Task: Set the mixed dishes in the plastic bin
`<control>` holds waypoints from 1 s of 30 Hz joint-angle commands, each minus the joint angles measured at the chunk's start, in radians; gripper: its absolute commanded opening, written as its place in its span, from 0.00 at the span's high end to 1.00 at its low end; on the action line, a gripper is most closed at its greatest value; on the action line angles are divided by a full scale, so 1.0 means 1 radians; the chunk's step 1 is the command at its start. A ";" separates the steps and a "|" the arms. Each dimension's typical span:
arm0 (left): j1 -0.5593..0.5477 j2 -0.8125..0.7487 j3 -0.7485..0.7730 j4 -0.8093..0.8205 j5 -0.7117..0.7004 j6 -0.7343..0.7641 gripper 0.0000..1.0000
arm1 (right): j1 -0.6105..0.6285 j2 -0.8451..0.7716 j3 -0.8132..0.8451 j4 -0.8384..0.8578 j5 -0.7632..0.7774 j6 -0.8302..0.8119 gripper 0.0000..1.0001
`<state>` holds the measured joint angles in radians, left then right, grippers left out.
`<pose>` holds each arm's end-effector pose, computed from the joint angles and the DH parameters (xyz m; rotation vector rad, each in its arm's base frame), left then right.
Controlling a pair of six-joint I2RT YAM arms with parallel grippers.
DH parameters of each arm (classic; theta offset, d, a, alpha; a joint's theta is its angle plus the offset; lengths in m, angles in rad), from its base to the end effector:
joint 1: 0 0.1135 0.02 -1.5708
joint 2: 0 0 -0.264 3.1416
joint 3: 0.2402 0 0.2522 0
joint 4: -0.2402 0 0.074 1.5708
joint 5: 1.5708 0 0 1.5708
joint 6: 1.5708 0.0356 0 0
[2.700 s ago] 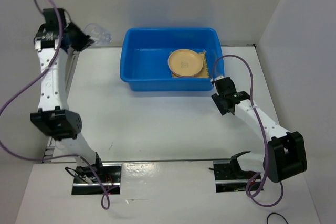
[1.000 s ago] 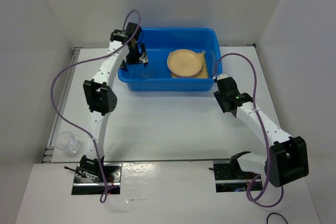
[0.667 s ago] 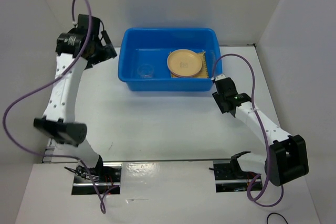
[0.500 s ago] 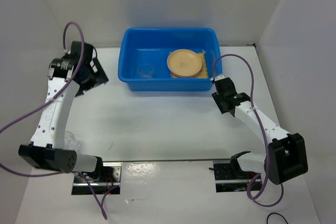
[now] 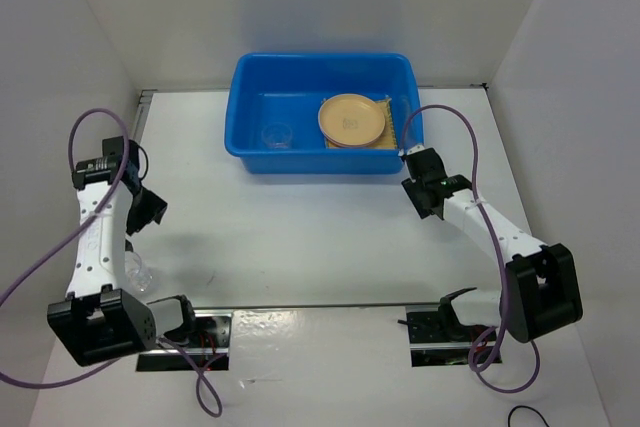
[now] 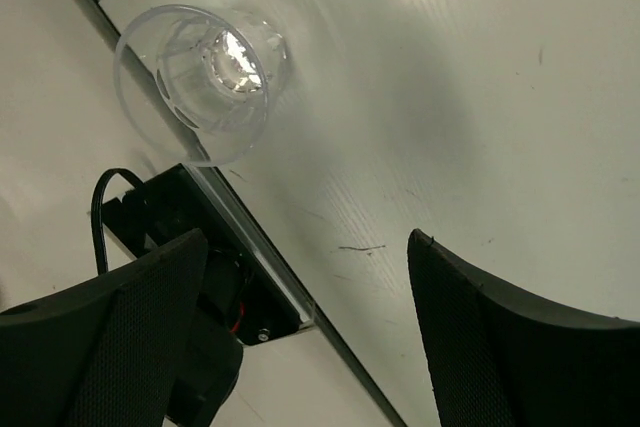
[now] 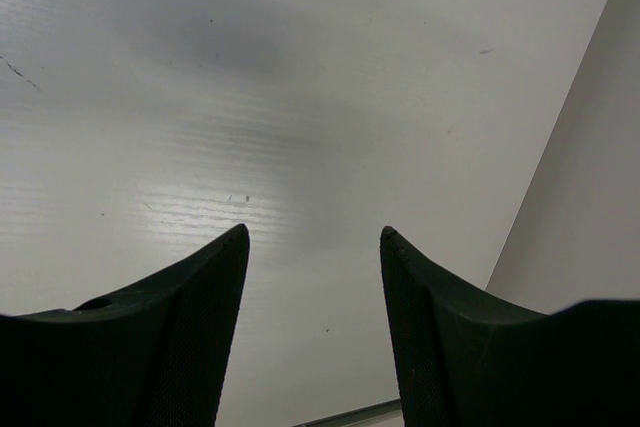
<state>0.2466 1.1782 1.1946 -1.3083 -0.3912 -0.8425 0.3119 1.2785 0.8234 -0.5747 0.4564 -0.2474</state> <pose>0.1832 0.0601 0.3186 -1.4817 2.2998 0.4053 0.2379 0.0602 0.2217 -0.5424 2.4798 -0.5654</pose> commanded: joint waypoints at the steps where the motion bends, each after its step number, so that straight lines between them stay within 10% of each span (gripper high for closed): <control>1: 0.065 0.049 -0.027 0.020 -0.015 -0.063 0.13 | 0.009 0.005 -0.009 0.044 0.008 0.013 0.40; 14: 0.411 0.133 -0.073 0.109 0.107 0.042 0.07 | 0.009 0.015 -0.009 0.044 0.008 0.013 0.40; 30: 0.421 0.376 -0.104 0.233 0.227 0.056 0.17 | 0.009 0.015 -0.018 0.044 0.027 0.013 0.40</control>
<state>0.6624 1.5230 1.1122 -1.1065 -0.1925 -0.7891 0.3119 1.2881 0.8215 -0.5739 0.4603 -0.2474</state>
